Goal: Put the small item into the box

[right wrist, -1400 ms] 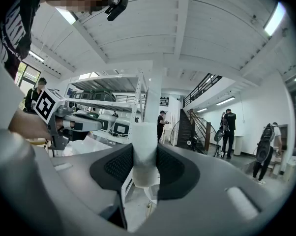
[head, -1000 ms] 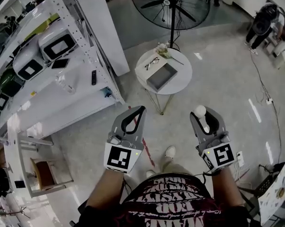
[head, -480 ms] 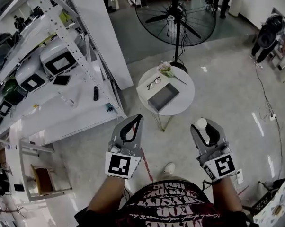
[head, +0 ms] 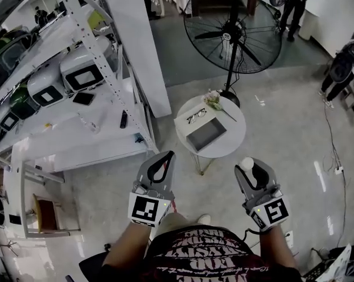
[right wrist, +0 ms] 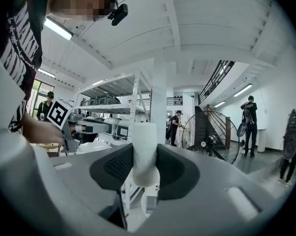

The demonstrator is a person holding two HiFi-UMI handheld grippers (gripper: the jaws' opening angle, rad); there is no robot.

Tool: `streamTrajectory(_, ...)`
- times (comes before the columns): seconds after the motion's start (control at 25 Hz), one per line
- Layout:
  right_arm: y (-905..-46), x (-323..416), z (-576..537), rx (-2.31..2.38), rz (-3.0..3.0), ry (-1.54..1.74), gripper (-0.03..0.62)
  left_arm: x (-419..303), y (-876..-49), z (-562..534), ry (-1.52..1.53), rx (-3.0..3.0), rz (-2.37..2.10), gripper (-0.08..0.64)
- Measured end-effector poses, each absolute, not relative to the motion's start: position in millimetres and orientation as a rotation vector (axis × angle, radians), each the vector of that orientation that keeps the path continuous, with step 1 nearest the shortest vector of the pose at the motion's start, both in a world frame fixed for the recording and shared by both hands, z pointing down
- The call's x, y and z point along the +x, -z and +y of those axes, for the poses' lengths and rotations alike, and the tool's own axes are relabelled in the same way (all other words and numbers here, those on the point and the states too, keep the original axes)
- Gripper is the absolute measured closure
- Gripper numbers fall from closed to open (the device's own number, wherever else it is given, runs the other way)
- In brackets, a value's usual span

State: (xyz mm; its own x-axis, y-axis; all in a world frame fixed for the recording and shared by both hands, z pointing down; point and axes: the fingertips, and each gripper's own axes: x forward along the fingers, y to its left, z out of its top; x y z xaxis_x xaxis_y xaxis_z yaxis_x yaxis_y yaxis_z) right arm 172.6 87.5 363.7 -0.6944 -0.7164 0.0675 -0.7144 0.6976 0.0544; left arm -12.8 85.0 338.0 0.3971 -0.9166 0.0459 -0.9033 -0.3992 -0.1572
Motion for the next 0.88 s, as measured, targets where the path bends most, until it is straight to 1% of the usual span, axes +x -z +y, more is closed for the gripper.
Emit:
streamTrajectory(0.28, -381.0, 142.2, 71.5, 1.134, -2.821, -0.058, 0.426, -32.9, -367.1, 78.4, 0.253, -2.604, 1.662, 0.56)
streamTrajectory(0.44, -386.9, 131.9, 54.3, 1.184, -2.797, -0.091, 0.426, -46.1, -379.5, 59.8, 0.28, -2.665, 1.63, 0.56)
streamTrajectory(0.88, -386.9, 97.9, 4.6, 1.325, -2.726, -0.135, 0.426, -67.0, -347.9, -18.1, 0.196, -2.652, 1.419, 0.56)
